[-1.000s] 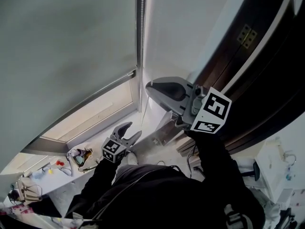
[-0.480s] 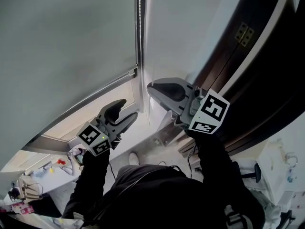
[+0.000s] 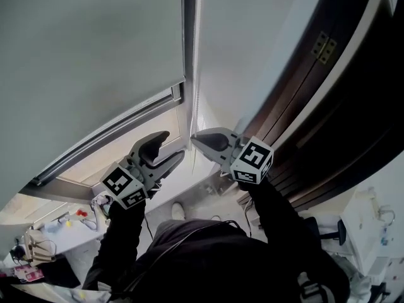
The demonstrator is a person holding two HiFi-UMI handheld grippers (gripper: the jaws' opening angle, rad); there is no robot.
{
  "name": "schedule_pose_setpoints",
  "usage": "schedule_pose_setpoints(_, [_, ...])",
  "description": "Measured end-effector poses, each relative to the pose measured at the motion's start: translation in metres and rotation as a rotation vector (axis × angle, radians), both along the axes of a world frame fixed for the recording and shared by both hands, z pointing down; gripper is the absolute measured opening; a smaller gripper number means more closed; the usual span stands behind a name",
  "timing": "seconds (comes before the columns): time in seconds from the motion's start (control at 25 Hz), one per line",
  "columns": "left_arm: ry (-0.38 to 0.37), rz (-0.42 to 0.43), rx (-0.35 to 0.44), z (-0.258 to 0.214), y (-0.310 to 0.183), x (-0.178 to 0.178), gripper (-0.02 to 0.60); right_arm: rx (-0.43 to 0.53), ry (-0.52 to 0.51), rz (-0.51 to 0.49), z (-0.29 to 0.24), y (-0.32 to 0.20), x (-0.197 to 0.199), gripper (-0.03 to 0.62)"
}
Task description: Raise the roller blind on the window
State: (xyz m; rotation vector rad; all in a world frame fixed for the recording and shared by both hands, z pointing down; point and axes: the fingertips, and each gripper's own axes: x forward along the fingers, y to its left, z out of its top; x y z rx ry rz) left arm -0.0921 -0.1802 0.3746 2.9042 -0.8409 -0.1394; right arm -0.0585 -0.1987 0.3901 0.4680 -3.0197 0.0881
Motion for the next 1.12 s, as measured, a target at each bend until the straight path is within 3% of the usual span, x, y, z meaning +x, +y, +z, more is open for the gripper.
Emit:
schedule_pose_setpoints(0.16, [-0.002, 0.009, 0.02, -0.005, 0.003, 0.002, 0.255, -0.087, 0.096, -0.025, 0.083, 0.015, -0.012, 0.008])
schedule_pose_setpoints(0.4, [-0.02, 0.043, 0.034, -0.016, 0.006, 0.012, 0.255, -0.147, 0.109, -0.069, 0.161, 0.048, -0.017, 0.008])
schedule_pose_setpoints(0.8, [-0.081, 0.155, 0.04, -0.029, 0.0, 0.038, 0.252, -0.141, 0.095, -0.11, 0.167, 0.055, -0.019, 0.008])
schedule_pose_setpoints(0.92, [-0.071, 0.154, 0.043, -0.035, -0.002, 0.04, 0.174, -0.144, 0.1, -0.107, 0.167, 0.052, -0.016, 0.008])
schedule_pose_setpoints(1.12, [-0.068, 0.15, 0.041, -0.037, -0.006, 0.041, 0.156, -0.148, 0.099, -0.11, 0.167, 0.051, -0.015, 0.008])
